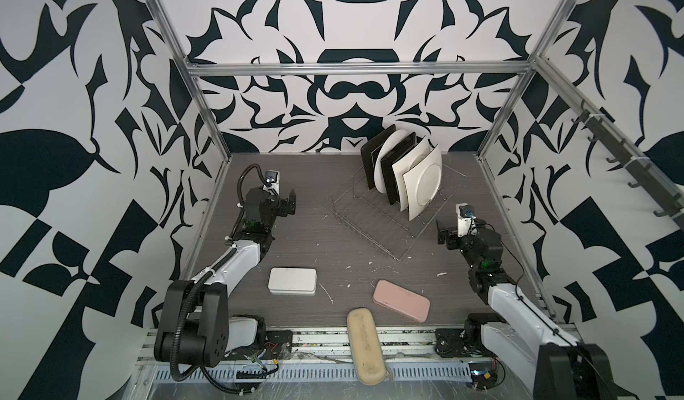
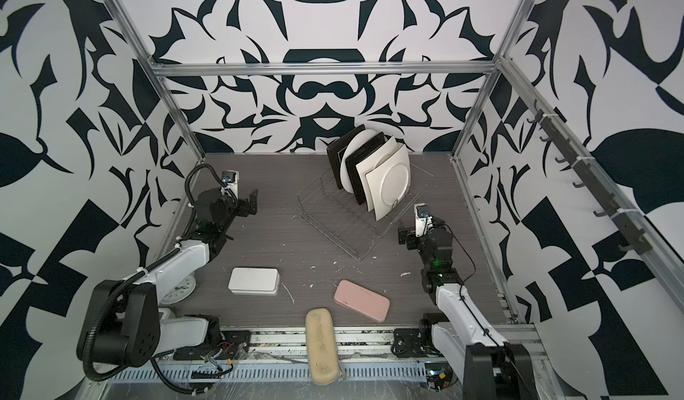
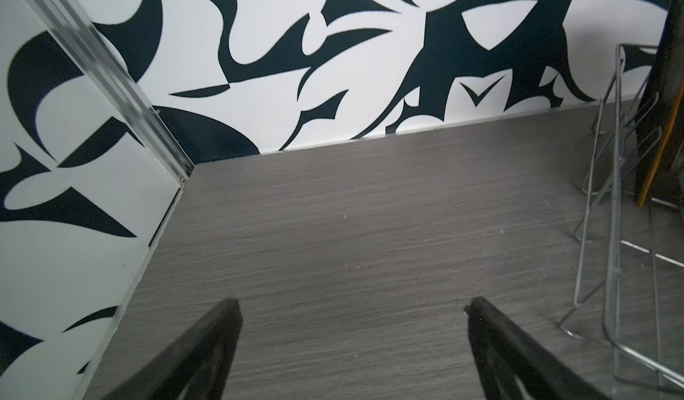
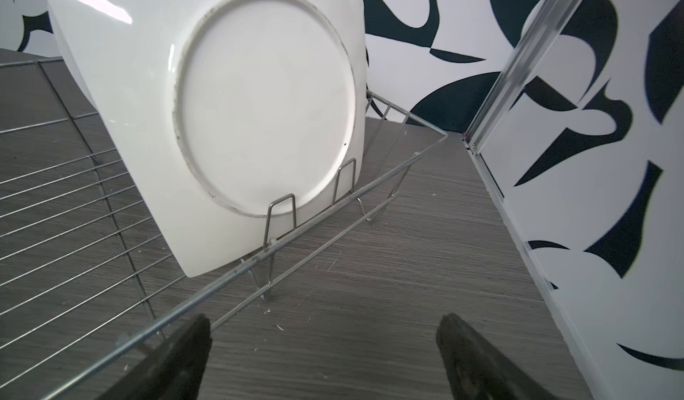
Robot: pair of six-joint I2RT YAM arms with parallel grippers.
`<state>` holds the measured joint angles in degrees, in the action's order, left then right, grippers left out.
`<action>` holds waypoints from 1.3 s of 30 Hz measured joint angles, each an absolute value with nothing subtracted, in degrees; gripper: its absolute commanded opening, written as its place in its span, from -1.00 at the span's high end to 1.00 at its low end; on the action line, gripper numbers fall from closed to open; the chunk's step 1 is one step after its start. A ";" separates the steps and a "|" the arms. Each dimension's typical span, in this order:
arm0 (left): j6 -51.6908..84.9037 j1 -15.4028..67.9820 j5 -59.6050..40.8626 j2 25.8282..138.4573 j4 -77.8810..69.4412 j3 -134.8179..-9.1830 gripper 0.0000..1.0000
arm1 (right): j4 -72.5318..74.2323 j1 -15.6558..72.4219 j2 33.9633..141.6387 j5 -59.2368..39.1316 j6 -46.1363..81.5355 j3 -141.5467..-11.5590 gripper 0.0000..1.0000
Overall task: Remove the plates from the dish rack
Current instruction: 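Raise the right arm and swing the right gripper over the dish rack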
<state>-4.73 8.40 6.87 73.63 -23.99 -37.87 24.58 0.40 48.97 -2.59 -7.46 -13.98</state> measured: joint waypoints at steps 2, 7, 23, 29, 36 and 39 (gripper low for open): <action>-4.05 8.69 6.87 71.88 -22.02 -38.04 -0.98 | 21.26 0.43 44.45 -1.34 -6.63 -13.98 -0.79; -2.57 9.69 6.87 70.17 -17.17 -37.85 -0.98 | 10.81 0.51 38.81 0.93 -2.79 -17.58 -0.70; 3.64 13.89 8.62 68.95 -10.83 -37.01 -0.98 | -35.07 23.33 76.09 33.45 27.09 -77.41 -0.96; 5.65 15.18 8.78 68.95 -10.85 -36.97 -0.98 | -62.98 34.37 104.92 50.92 45.17 -113.67 -0.98; 6.63 15.68 8.56 68.97 -10.85 -36.97 -0.98 | -84.55 38.24 130.04 57.82 59.92 -151.24 -0.78; 6.68 15.73 8.16 68.99 -10.85 -36.97 -0.99 | -86.76 39.22 132.05 58.89 63.44 -152.40 -0.72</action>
